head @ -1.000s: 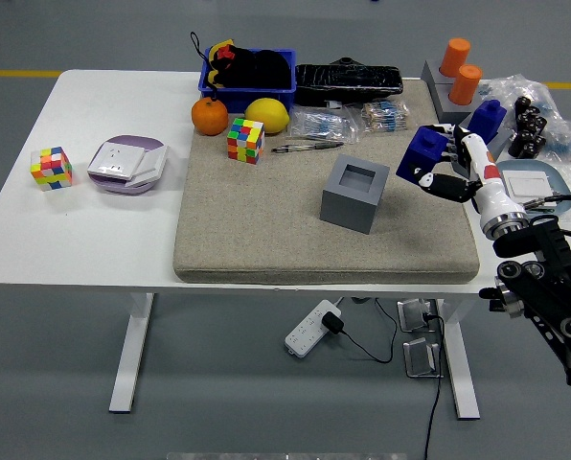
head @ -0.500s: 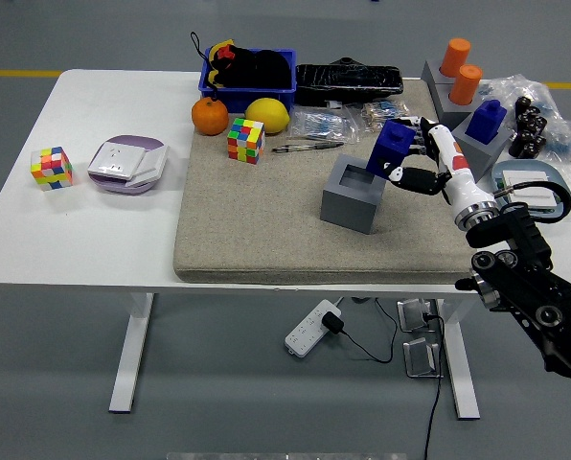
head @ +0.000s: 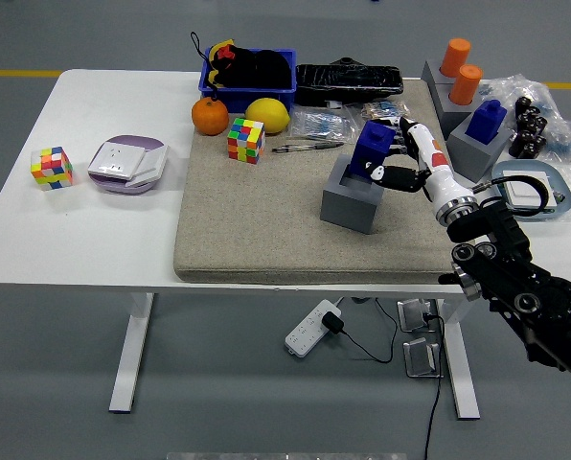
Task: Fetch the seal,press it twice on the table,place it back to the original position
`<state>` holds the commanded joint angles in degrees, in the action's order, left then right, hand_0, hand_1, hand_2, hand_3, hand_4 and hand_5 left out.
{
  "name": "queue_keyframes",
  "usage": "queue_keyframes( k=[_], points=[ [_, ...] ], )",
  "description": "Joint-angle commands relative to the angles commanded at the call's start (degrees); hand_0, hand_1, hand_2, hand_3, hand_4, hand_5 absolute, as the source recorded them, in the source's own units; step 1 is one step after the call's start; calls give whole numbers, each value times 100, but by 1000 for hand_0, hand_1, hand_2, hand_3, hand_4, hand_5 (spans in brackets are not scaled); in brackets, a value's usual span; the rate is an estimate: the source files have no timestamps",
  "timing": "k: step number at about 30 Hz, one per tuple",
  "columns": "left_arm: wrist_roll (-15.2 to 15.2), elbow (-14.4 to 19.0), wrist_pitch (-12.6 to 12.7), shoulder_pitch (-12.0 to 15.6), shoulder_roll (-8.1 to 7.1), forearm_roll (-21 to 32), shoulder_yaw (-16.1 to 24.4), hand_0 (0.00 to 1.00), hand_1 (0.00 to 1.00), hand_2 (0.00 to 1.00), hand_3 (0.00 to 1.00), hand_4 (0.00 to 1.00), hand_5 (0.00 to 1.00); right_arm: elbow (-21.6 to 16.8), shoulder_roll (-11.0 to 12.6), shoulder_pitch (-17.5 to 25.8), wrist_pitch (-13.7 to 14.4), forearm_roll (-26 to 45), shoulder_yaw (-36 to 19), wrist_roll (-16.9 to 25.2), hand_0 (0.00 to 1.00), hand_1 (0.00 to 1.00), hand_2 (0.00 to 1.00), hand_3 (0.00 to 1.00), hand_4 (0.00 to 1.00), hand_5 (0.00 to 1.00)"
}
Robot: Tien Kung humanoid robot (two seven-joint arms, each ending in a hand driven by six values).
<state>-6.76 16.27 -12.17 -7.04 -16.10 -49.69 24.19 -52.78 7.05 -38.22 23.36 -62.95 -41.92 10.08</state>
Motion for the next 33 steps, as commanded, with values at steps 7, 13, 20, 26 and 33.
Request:
queue_keyframes(
  k=[7,13,20,26,33],
  points=[
    [2,3,0,-13,-4,-9,-13,830,794,758,816,744,338,178,-97,-84,-15,92,121,38,506,383,389,394,651,2],
    [7,8,-1,-24,-6,-18,-16,830,794,757,814,744,338,322,-183,-131,-20,149,172,78,506,383,389,396,653,2],
    [8,7,0,-43,-12,-21,-34,830,794,757,815,744,337,402,-205,-184,-39,195,273,74,506,383,389,395,652,2],
    [7,6,1,-48,-11,-22,-45,830,793,757,815,744,337,475,-204,-224,-47,235,350,72,506,382,388,395,653,2],
    [7,11,-3,-55,-10,-24,-55,830,793,757,815,744,338,588,-221,-271,-47,280,411,86,508,383,389,395,652,2]
  ],
)
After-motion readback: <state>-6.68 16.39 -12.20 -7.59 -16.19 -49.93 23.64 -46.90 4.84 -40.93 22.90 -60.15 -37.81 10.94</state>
